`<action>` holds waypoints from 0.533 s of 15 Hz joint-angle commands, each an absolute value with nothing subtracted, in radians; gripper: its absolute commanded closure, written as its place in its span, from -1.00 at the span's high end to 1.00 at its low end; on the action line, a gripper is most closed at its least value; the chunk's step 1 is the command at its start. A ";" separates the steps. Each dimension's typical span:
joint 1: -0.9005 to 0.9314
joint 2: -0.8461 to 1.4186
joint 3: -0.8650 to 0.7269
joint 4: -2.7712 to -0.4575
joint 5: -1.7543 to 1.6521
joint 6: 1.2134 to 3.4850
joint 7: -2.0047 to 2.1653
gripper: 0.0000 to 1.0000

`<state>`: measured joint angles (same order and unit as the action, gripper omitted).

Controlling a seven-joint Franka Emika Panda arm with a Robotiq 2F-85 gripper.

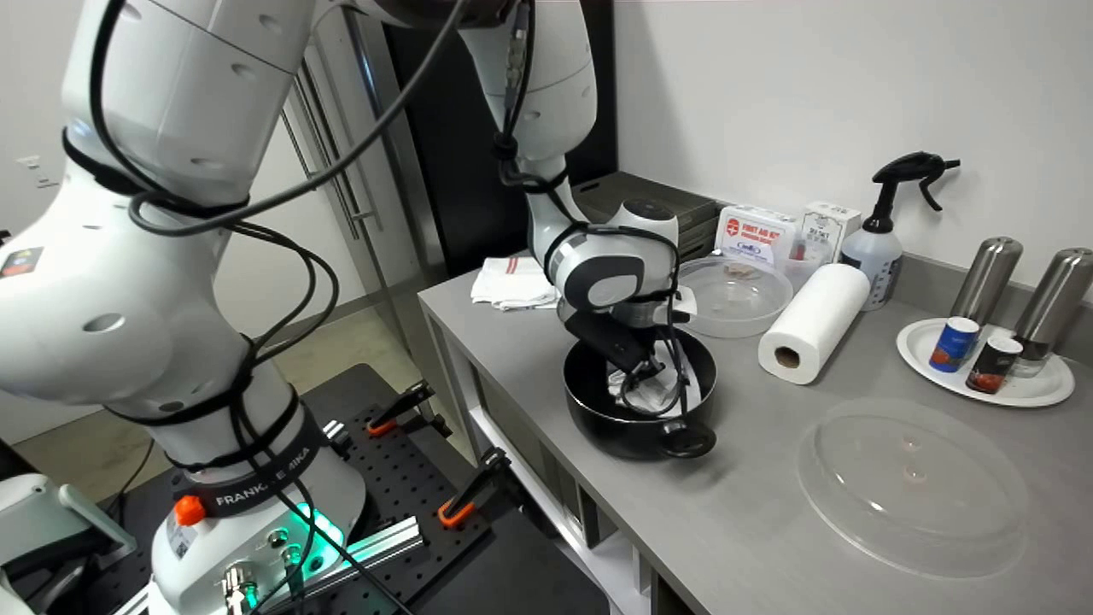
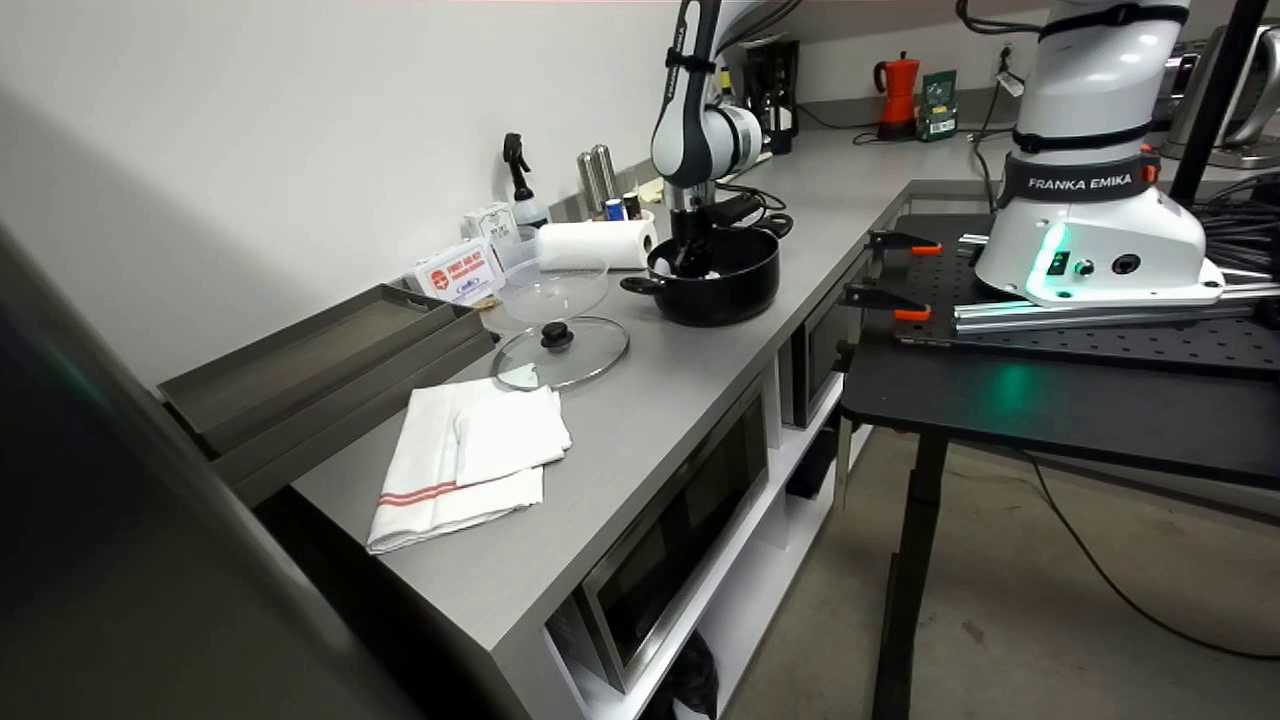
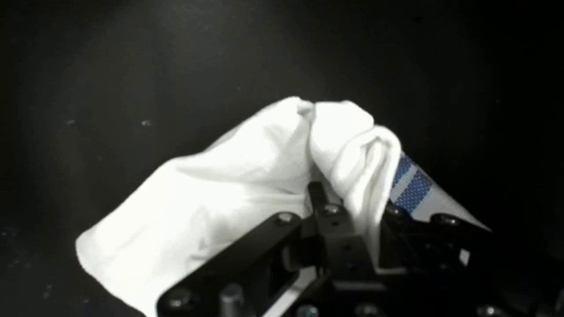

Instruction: Pick up the towel from the countertop, wipe inside the black pot and put the towel back on the table.

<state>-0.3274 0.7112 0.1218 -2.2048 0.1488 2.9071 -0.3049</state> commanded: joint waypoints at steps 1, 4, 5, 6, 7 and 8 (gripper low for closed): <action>-0.322 0.739 0.085 -2.143 0.128 2.885 -0.255 -0.94; -0.328 0.749 0.068 -2.125 0.130 2.882 -0.243 -0.94; -0.329 0.753 0.062 -2.121 0.130 2.885 -0.239 -0.94; -0.329 0.756 0.056 -2.118 0.129 2.887 -0.235 -0.94; -0.331 0.758 0.050 -2.116 0.129 2.889 -0.231 -0.94; -0.330 0.758 0.042 -2.115 0.128 2.891 -0.226 -0.94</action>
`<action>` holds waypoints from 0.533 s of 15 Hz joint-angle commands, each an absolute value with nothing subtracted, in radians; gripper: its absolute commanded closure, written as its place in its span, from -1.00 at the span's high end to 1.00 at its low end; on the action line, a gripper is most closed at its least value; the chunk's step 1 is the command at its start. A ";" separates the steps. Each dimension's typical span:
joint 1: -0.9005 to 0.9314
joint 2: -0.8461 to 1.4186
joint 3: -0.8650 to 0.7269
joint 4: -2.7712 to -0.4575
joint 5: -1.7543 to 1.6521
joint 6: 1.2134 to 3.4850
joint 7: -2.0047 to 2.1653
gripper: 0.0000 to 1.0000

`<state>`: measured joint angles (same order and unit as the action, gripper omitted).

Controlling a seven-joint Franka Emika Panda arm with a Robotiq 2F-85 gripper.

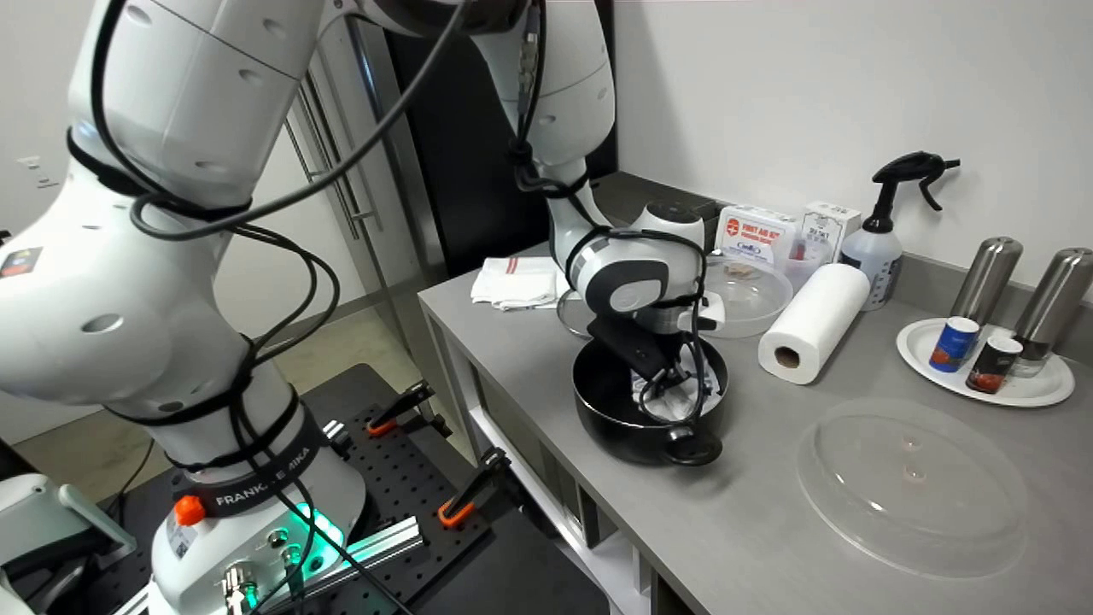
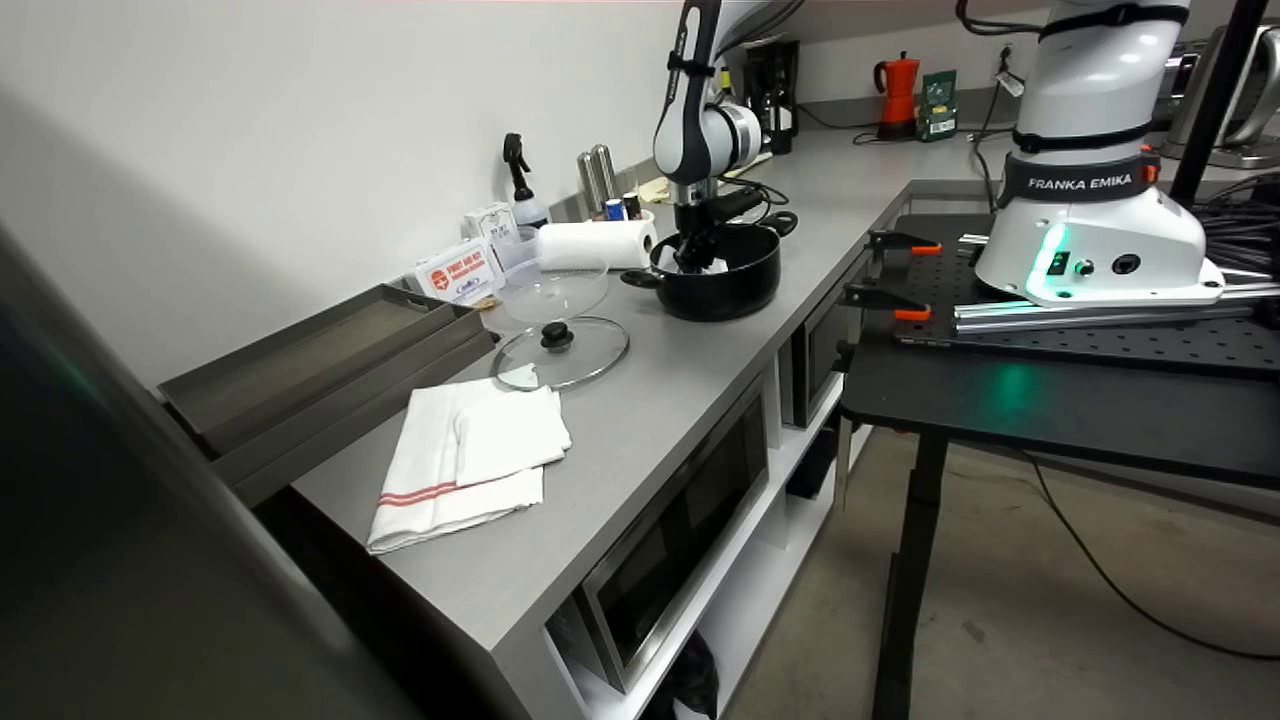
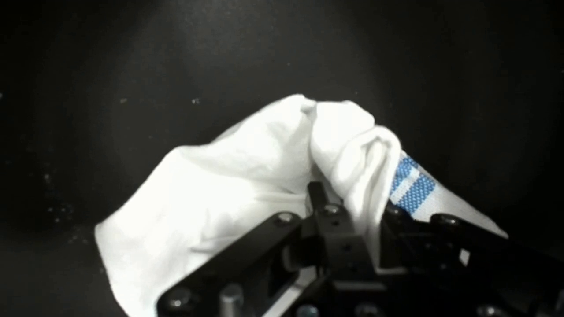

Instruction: Pick up the towel from the countertop, wipe inside the black pot and put the towel back on the table.

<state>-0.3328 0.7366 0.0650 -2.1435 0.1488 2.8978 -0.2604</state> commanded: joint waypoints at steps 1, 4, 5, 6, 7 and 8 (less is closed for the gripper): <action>-0.330 0.757 0.035 -2.117 0.127 2.894 -0.222 -0.94; -0.331 0.746 0.021 -2.131 0.125 2.896 -0.219 -0.94; -0.333 0.741 0.025 -2.140 0.126 2.895 -0.222 -0.94; -0.334 0.737 0.029 -2.147 0.126 2.897 -0.226 -0.94; -0.337 0.731 0.040 -2.157 0.127 2.895 -0.233 -0.94; -0.340 0.725 0.052 -2.167 0.127 2.895 -0.241 -0.94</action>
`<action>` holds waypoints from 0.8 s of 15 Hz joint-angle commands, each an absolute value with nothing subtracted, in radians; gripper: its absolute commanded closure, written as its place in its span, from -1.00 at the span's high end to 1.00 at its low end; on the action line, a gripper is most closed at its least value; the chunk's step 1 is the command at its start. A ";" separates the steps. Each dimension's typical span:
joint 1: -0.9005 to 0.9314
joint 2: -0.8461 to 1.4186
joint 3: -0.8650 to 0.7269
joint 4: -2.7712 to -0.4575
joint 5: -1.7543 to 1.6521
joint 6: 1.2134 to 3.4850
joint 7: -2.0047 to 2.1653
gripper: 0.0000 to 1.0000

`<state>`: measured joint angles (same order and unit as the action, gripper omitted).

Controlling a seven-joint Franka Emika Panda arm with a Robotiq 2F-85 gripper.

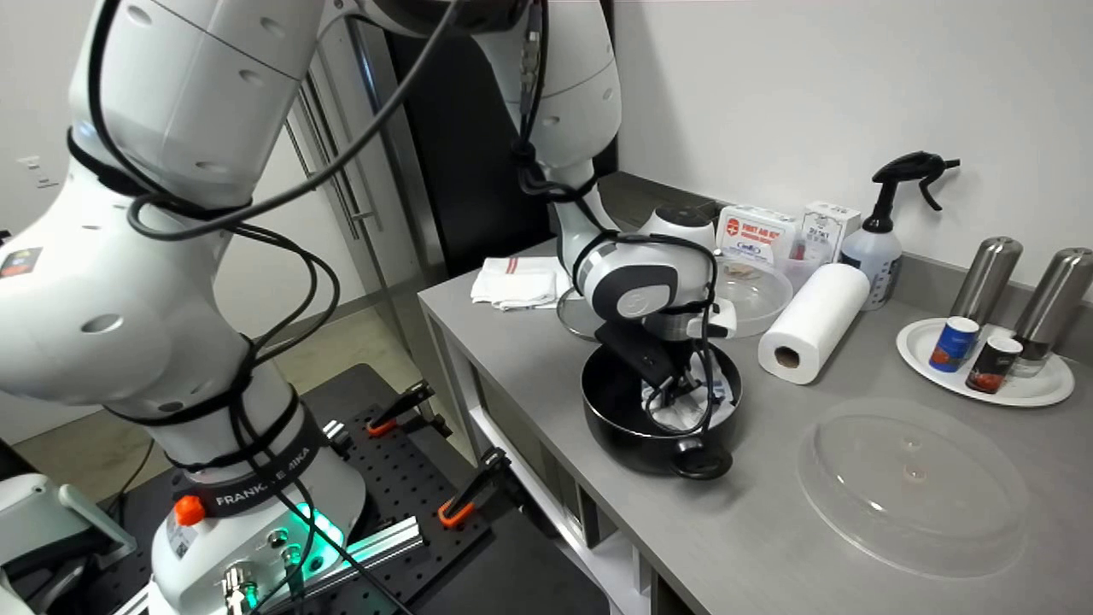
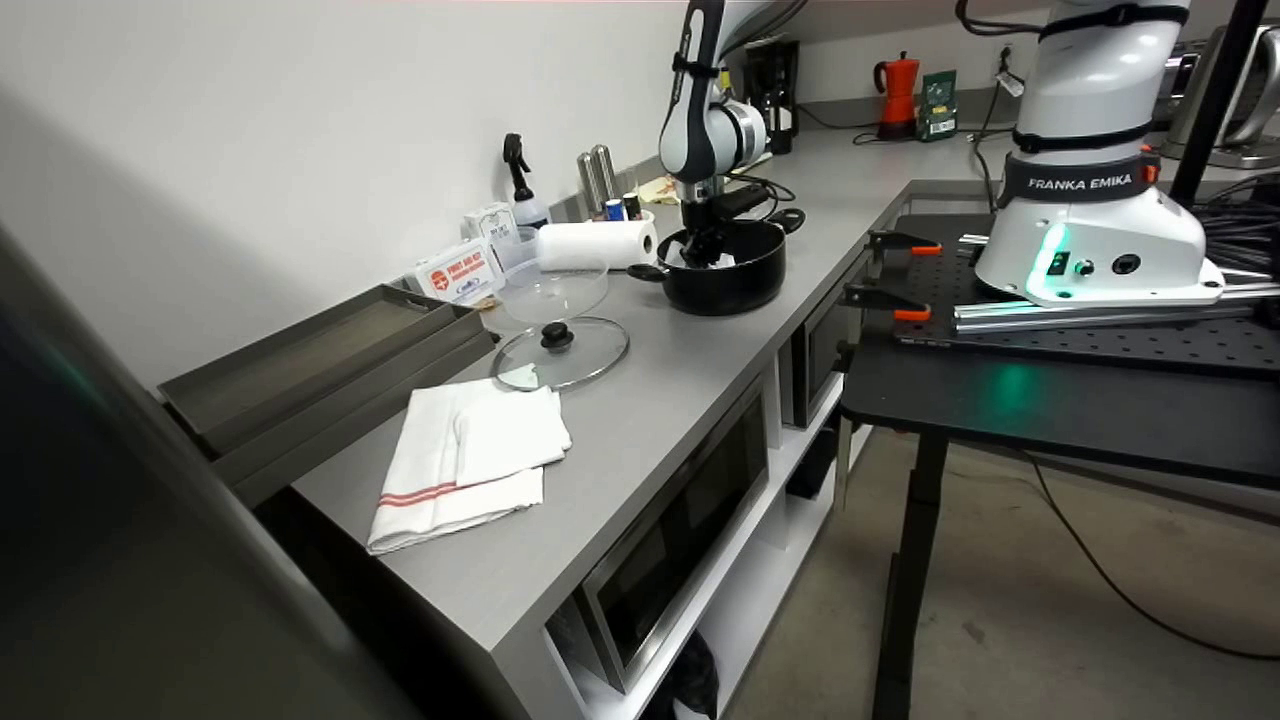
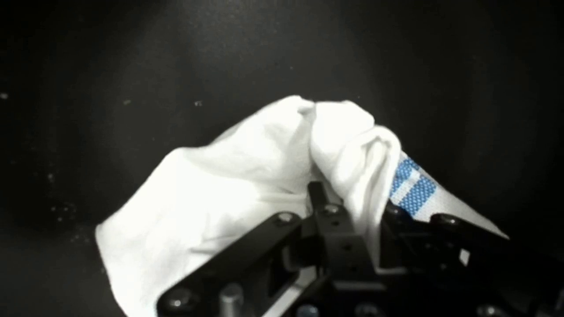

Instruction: Pick up the towel from the countertop, wipe inside the black pot and put the towel back on the table.

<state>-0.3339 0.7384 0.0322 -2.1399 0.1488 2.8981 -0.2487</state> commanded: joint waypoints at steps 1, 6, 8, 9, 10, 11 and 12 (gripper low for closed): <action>-0.352 0.716 0.073 -2.182 0.129 2.886 -0.257 -0.94; -0.377 0.677 0.148 -2.263 0.128 2.889 -0.308 -0.94; -0.378 0.675 0.155 -2.271 0.130 2.882 -0.308 -0.94; -0.379 0.676 0.154 -2.272 0.131 2.876 -0.306 -0.94; -0.373 0.678 0.144 -2.271 0.131 2.883 -0.296 -0.94; -0.377 0.679 0.142 -2.271 0.131 2.882 -0.297 -0.94; -0.370 0.679 0.129 -2.270 0.129 2.895 -0.287 -0.94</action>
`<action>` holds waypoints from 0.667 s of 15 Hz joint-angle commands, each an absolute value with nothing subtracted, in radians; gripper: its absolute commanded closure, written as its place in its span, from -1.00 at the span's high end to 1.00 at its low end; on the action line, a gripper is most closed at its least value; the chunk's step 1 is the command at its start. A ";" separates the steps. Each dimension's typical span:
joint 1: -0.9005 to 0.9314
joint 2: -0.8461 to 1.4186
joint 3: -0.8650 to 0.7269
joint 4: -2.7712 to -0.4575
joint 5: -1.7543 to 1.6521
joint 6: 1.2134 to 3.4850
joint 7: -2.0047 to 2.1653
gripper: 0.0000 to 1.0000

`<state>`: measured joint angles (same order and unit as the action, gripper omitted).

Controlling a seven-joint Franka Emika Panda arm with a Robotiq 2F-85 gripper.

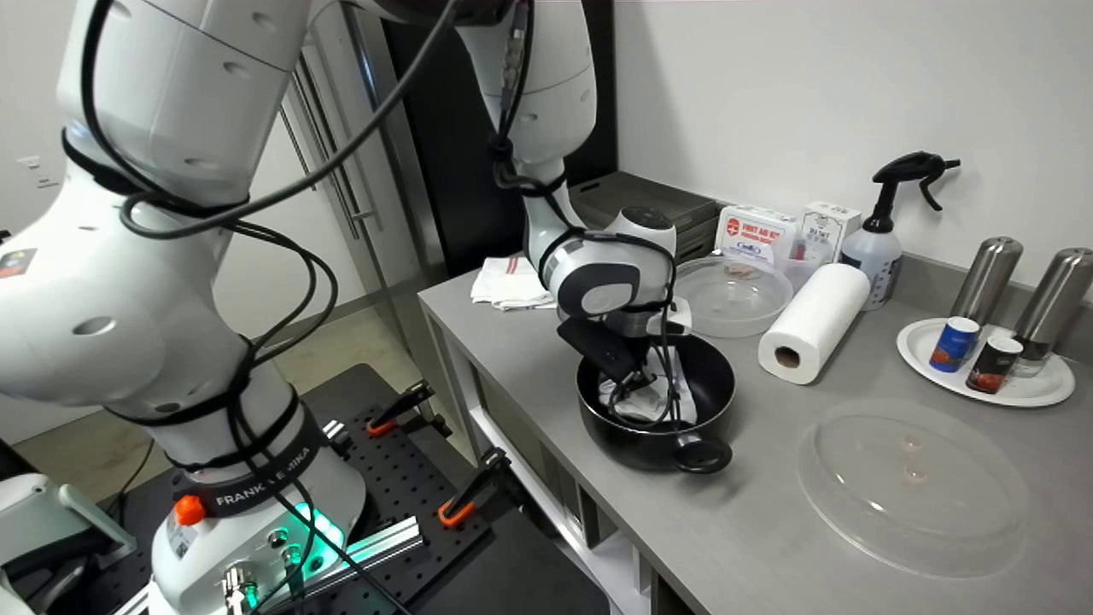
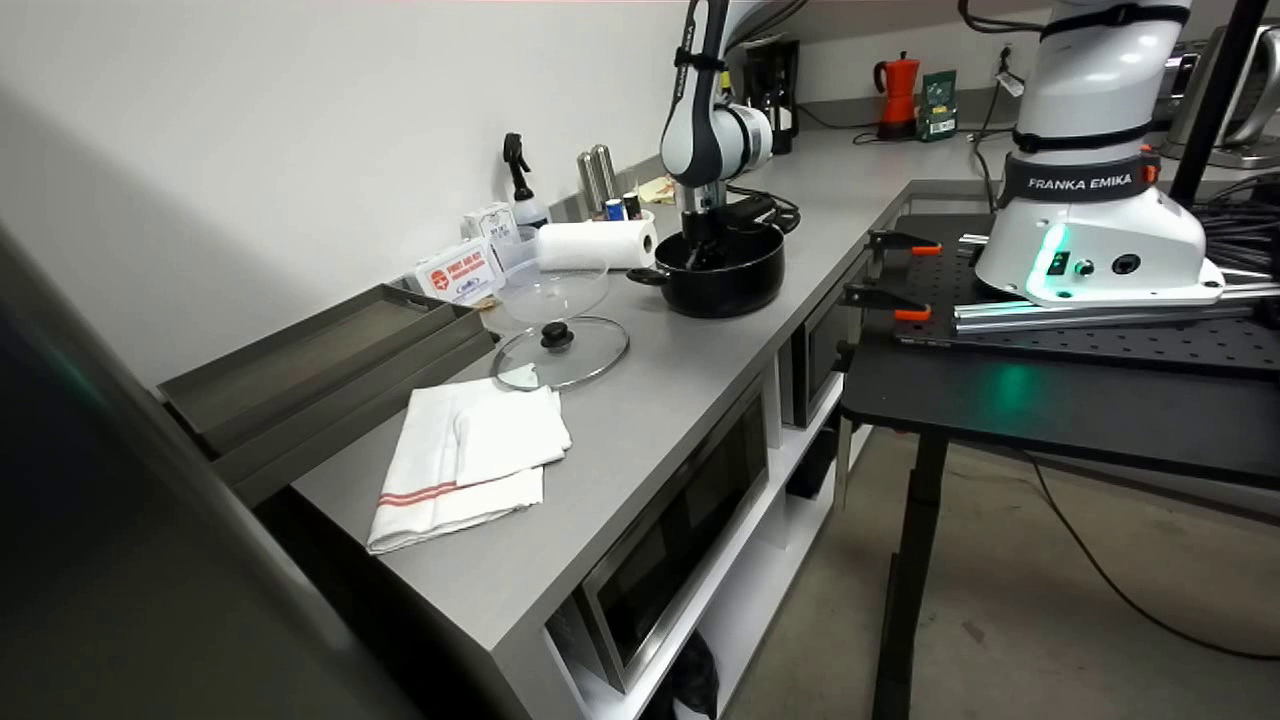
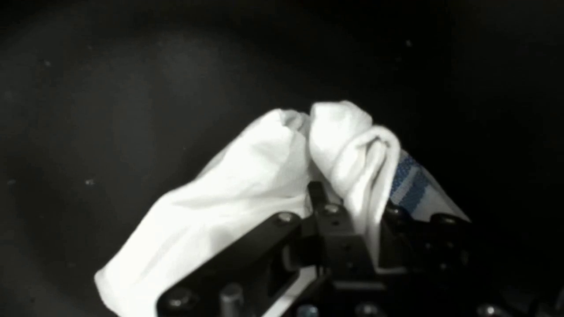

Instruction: Pick up the towel from the countertop, wipe inside the black pot and put the towel back on the table.

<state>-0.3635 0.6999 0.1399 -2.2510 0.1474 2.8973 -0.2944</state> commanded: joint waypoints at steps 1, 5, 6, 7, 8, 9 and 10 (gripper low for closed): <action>-0.363 0.681 0.115 -2.268 0.127 2.908 -0.279 -0.94; -0.337 0.679 0.044 -2.262 0.123 2.945 -0.236 -0.94; -0.329 0.677 0.023 -2.263 0.122 2.958 -0.220 -0.94; -0.310 0.676 -0.009 -2.266 0.117 2.979 -0.198 -0.94; -0.293 0.677 -0.039 -2.266 0.113 2.993 -0.177 -0.94; -0.275 0.678 -0.069 -2.267 0.108 3.008 -0.157 -0.94; -0.261 0.680 -0.092 -2.267 0.104 3.014 -0.141 -0.94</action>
